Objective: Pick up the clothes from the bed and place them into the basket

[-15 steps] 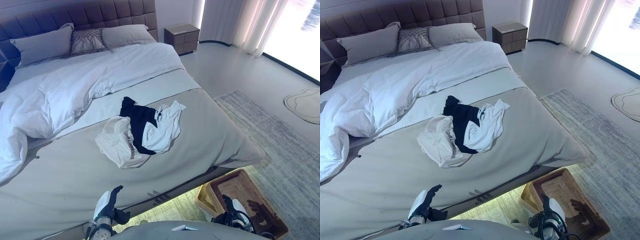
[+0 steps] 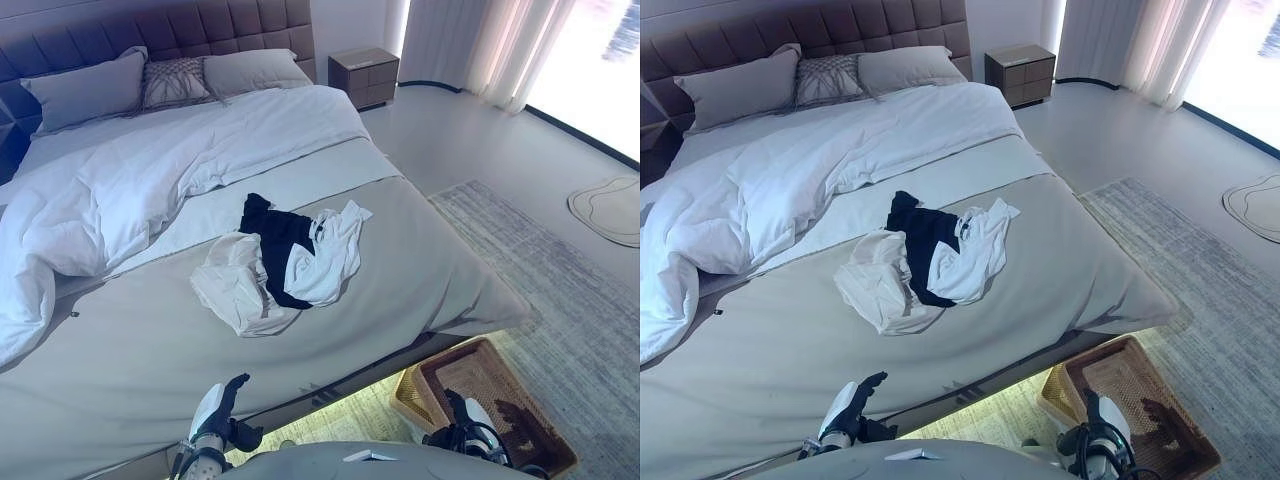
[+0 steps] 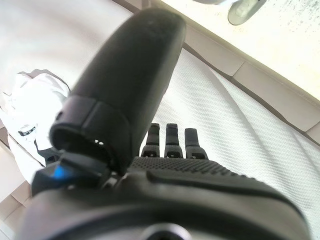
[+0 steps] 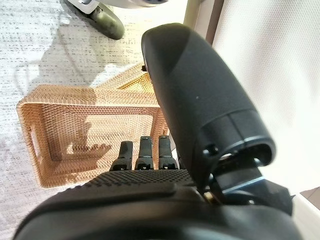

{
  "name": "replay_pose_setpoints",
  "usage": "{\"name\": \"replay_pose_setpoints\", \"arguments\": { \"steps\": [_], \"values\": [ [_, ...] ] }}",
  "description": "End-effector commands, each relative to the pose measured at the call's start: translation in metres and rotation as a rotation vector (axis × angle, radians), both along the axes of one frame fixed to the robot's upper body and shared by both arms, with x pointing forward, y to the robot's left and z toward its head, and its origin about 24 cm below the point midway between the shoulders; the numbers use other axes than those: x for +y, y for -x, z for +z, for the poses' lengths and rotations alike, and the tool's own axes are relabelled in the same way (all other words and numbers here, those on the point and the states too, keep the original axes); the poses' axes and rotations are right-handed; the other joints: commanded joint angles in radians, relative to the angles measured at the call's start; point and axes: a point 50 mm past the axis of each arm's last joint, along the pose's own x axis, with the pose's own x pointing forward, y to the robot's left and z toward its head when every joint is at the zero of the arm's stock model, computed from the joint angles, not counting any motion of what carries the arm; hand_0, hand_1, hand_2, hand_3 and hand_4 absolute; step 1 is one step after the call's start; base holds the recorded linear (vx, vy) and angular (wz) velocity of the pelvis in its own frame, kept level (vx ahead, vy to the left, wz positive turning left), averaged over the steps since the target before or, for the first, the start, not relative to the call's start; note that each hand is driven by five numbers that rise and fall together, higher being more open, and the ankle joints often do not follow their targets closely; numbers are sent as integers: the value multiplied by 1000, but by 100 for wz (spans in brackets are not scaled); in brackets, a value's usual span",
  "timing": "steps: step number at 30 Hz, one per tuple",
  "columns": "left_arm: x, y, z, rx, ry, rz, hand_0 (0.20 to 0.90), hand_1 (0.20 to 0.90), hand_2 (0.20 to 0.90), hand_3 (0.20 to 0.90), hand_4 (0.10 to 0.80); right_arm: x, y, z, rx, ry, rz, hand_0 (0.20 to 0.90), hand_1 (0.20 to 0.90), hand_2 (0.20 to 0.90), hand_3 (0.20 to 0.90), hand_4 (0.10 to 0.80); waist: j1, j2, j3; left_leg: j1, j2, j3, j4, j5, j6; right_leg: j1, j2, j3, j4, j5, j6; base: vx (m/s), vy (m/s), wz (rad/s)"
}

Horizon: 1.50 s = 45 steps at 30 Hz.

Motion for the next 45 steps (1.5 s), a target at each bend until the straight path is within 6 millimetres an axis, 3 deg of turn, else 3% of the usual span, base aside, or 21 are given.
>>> {"name": "replay_pose_setpoints", "arguments": {
  "steps": [1,10,16,20,22,29,31,34,37,38,39,45],
  "values": [
    [1,-40,15,-169,32,8,900,900,900,900,800,2,-41,13,-186,-9,-53,900,900,900,900,800,8,-5,46,29,-29,-7,44,-127,14,-21,-3,-29,115,-87,0,0,0,0],
    [-1,-43,18,-214,28,0,900,900,900,900,800,3,-38,10,-146,-21,-14,900,900,900,900,800,16,-8,46,33,-30,-12,40,-125,12,-12,-2,-36,107,-85,-1,0,0,0],
    [19,-51,25,-231,-59,-14,900,900,900,900,800,-9,-66,27,-281,-32,-10,900,900,900,900,800,28,-13,55,28,-28,-16,51,-125,11,-13,1,-40,115,-87,-6,0,0,0],
    [36,-52,31,-248,-114,31,900,900,900,900,800,-9,-101,54,-475,-7,95,900,900,900,900,800,34,-13,58,27,-29,-20,56,-127,13,-11,3,-40,118,-91,-10,6,-4,2],
    [43,-55,38,-297,-136,61,900,900,900,900,800,-1,-123,77,-618,-30,163,900,900,900,900,800,36,-13,60,29,-30,-25,57,-128,14,-10,4,-41,118,-92,-12,34,-12,6],
    [53,-71,63,-454,-162,45,900,900,900,900,800,-2,-157,127,-851,8,234,900,900,900,900,800,60,-20,61,15,-29,-38,78,-133,11,-12,3,-54,143,-111,-23,42,-33,12],
    [55,-81,74,-492,-161,-6,900,900,900,900,800,-10,-174,150,-904,44,241,900,900,900,900,800,74,-23,79,-19,-28,-48,142,-144,12,-39,-1,-64,208,-136,-41,-12,-33,20],
    [51,-98,85,-541,-146,-55,900,900,900,900,800,-21,-195,175,-960,78,232,900,900,900,900,800,92,-19,122,-90,-34,-74,244,-164,14,-104,-11,-72,313,-168,-64,-77,-6,27],
    [43,-120,98,-616,-118,-80,900,900,900,900,800,-23,-228,213,-1040,132,244,900,900,900,900,800,107,-10,181,-178,-36,-80,343,-186,17,-196,-29,-78,420,-192,-83,-166,34,18],
    [43,-121,99,-622,-116,-81,900,900,900,900,800,-23,-231,216,-1046,132,244,900,900,900,900,800,107,-9,186,-186,-36,-80,352,-188,17,-203,-30,-78,428,-193,-85,-167,61,10],
    [37,-125,105,-675,-104,-101,900,900,900,900,800,-22,-244,234,-1077,134,253,900,900,900,900,800,110,-4,215,-226,-38,-80,394,-196,16,-242,-37,-75,471,-203,-96,-118,63,10],
    [21,-133,120,-780,-72,-147,900,900,900,900,800,-33,-268,281,-1123,254,249,900,900,900,900,800,124,19,283,-357,-52,-74,532,-223,19,-360,-54,-73,617,-245,-133,-95,92,3]
  ]
}}
